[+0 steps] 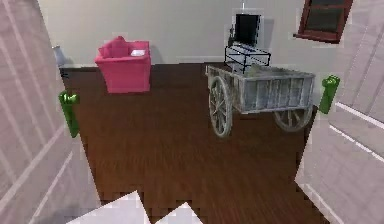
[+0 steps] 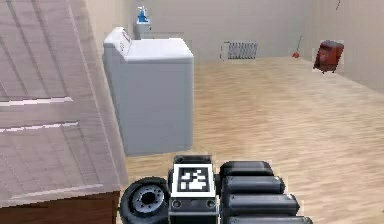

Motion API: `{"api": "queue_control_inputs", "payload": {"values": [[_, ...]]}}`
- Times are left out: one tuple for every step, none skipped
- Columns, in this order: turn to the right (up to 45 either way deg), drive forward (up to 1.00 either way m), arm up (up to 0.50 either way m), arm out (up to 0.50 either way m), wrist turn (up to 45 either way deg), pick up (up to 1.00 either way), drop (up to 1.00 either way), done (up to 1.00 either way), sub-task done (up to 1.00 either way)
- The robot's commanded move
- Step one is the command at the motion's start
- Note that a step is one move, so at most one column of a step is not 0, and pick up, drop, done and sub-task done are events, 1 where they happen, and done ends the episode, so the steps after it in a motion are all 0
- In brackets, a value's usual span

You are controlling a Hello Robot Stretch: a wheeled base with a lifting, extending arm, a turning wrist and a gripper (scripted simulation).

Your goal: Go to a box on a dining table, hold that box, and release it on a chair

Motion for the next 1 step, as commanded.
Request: {"api": "queue_control_inputs", "payload": {"values": [[0.0, 0.1, 0.0, 0.0, 0.0, 0.0, 0.0, 0.0, 0.0]]}}
